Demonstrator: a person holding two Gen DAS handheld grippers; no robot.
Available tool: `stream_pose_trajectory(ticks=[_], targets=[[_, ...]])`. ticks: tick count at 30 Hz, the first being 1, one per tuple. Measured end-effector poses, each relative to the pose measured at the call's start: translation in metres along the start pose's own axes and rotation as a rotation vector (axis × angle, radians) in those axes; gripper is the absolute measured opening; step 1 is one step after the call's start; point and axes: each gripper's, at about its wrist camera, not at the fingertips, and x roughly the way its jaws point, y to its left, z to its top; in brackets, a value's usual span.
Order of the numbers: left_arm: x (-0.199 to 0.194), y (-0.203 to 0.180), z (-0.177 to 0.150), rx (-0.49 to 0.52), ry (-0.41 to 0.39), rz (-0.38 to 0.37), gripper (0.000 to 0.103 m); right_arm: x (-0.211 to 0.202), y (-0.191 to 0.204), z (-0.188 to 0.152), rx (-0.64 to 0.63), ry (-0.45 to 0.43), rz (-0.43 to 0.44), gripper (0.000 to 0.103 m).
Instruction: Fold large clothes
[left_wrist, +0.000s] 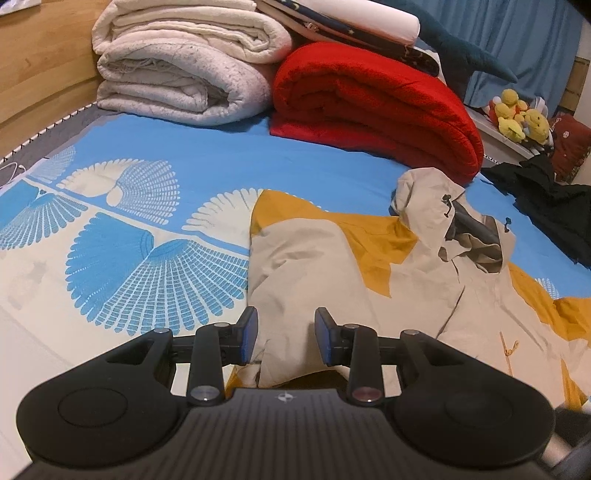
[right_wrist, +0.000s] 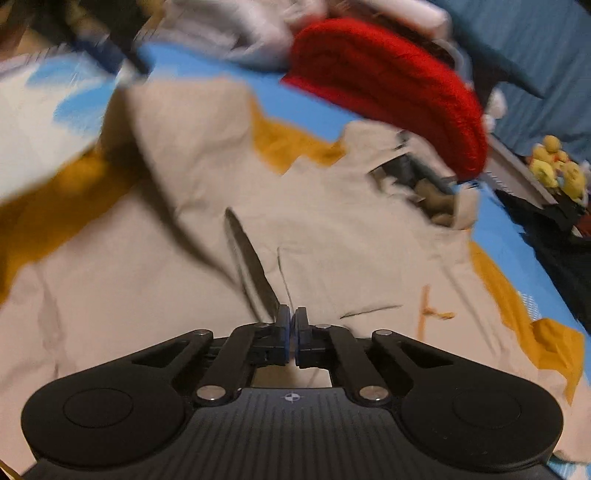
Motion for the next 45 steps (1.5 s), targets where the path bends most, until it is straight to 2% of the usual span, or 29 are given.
stream_pose_trajectory(ticks=[3,5,8,10,12,15,17,18,22,25,27,28,29,30,31,34,37,40,43,45], targets=[[0.001,0.002,0.000,-0.004,-0.001,0.005,0.037,-0.031,-0.045,0.014,0.219,-0.180,-0.018,0.000],[0.002,0.004,0.000,-0.009,0.001,0.009,0.037,-0.048,-0.083,0.019,0.381,-0.281,-0.081,0.000],[0.004,0.005,-0.001,-0.009,0.008,0.008,0.037,-0.054,-0.130,0.011,0.557,-0.328,-0.140,0.000],[0.005,0.004,-0.001,-0.003,0.012,0.005,0.037,-0.047,-0.150,0.006,0.598,-0.286,-0.092,0.000],[0.006,0.003,-0.002,0.006,0.011,0.006,0.037,-0.040,-0.145,0.004,0.545,-0.245,-0.040,0.000],[0.008,0.003,-0.001,0.004,0.015,0.011,0.038,-0.027,-0.111,0.008,0.395,-0.166,0.057,0.009],[0.010,0.005,-0.001,-0.006,0.020,0.014,0.039,-0.014,-0.080,0.007,0.290,-0.122,0.104,0.036],[0.010,0.005,-0.001,-0.011,0.022,0.013,0.039,-0.010,-0.066,0.007,0.244,-0.099,0.113,0.039],[0.012,0.005,0.001,-0.023,0.030,0.007,0.039,0.012,-0.016,0.001,0.070,-0.011,0.124,0.046],[0.011,0.005,0.002,-0.020,0.032,-0.001,0.039,0.031,0.003,-0.006,-0.042,0.052,0.096,0.049],[0.011,0.005,0.002,-0.017,0.034,-0.004,0.039,0.039,0.012,-0.011,-0.108,0.075,0.058,0.048],[0.012,0.005,0.002,-0.015,0.035,-0.004,0.039,0.042,0.014,-0.012,-0.136,0.088,0.038,0.044],[0.012,0.005,0.002,-0.016,0.037,-0.002,0.039,0.042,0.014,-0.014,-0.151,0.087,0.026,0.030],[0.013,0.006,0.002,-0.018,0.039,-0.002,0.039,0.041,0.013,-0.014,-0.146,0.083,0.030,0.021],[0.013,0.006,0.001,-0.019,0.039,-0.002,0.039,0.038,0.009,-0.013,-0.134,0.078,0.035,0.005],[0.013,0.004,0.000,-0.012,0.036,-0.005,0.039,0.027,-0.003,-0.009,-0.097,0.024,0.004,0.003],[0.012,0.003,-0.001,-0.006,0.033,-0.007,0.039,0.006,-0.036,0.003,0.077,-0.081,-0.021,0.001],[0.012,0.003,-0.001,-0.007,0.028,-0.006,0.039,-0.023,-0.089,0.011,0.330,-0.251,-0.019,0.000],[0.013,0.001,-0.002,0.002,0.028,-0.005,0.039,-0.047,-0.142,0.008,0.547,-0.387,-0.097,0.000],[0.014,0.000,-0.002,0.008,0.030,-0.004,0.039,-0.055,-0.173,0.000,0.657,-0.429,-0.171,0.000]])
